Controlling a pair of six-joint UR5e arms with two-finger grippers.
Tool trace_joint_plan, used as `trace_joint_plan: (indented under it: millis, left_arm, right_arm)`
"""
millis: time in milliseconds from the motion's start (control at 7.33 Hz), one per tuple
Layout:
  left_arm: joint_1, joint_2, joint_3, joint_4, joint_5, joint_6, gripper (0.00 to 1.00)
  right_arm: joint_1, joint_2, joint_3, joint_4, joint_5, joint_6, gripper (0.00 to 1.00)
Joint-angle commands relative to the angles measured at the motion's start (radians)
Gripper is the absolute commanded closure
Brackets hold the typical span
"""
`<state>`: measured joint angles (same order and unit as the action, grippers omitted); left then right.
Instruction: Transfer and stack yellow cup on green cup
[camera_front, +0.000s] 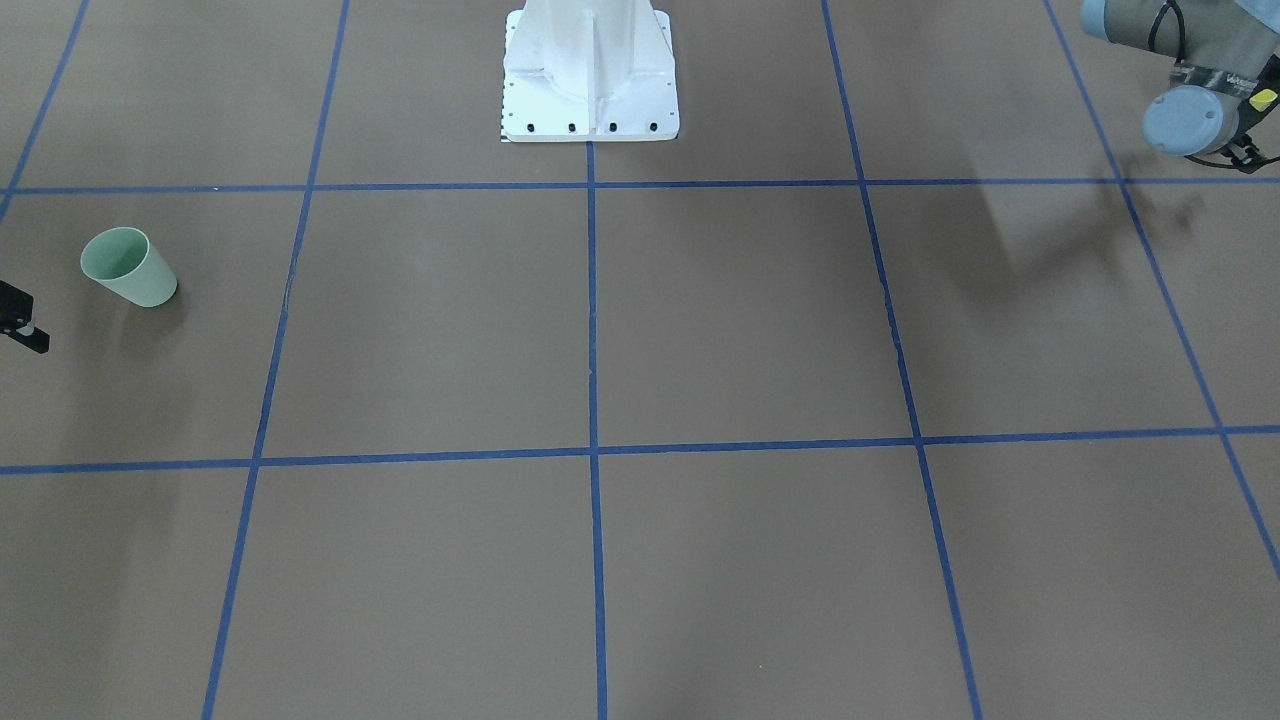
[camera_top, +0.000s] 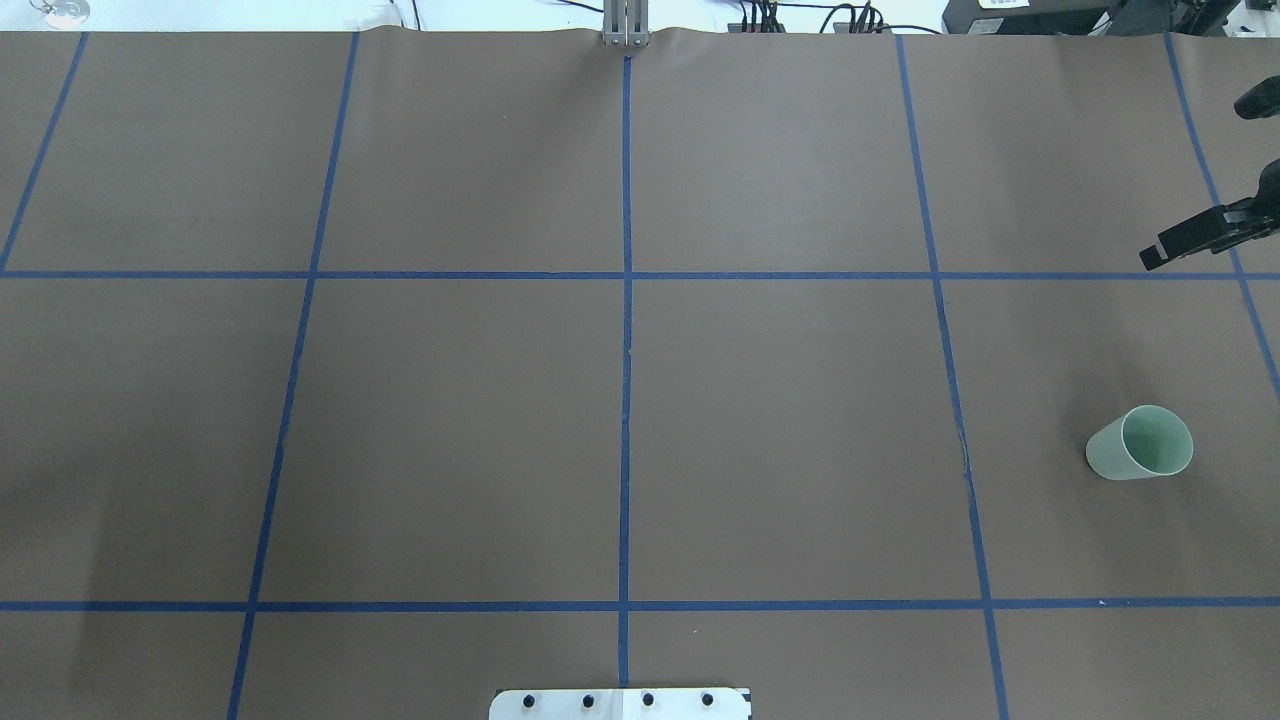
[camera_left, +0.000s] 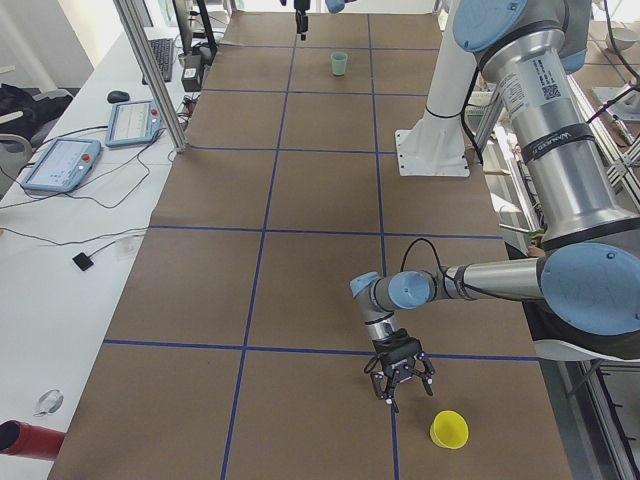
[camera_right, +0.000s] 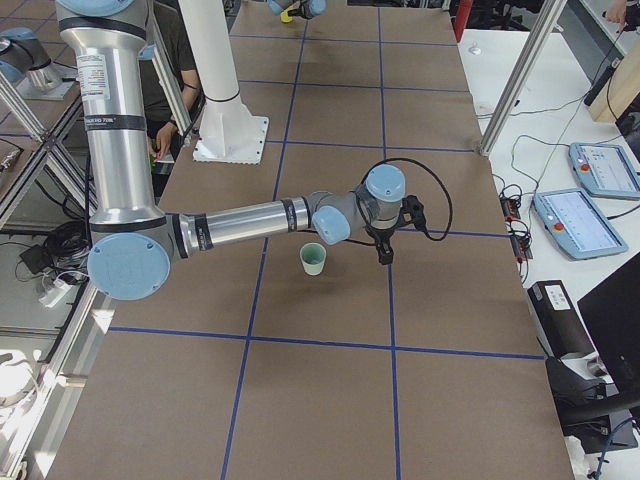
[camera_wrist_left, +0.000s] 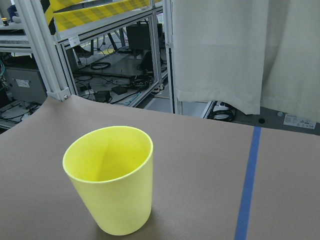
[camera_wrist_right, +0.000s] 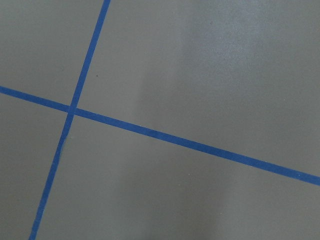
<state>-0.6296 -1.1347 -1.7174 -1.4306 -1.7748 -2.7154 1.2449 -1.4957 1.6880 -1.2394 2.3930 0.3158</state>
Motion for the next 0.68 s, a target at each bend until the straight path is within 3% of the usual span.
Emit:
trace_joint_plan:
  millis: [0,545]
  left_arm:
    - [0.036,0.001,0.03,0.013,0.0,-0.062,0.01]
    - [0.065,0.001,0.097,0.004,-0.009,-0.061,0.01]
  right_arm:
    - [-0.001,0.008,0.002,0.0,0.0,0.0,0.01]
    - [-0.01,0.006,0.001,0.0,-0.003,0.0,0.01]
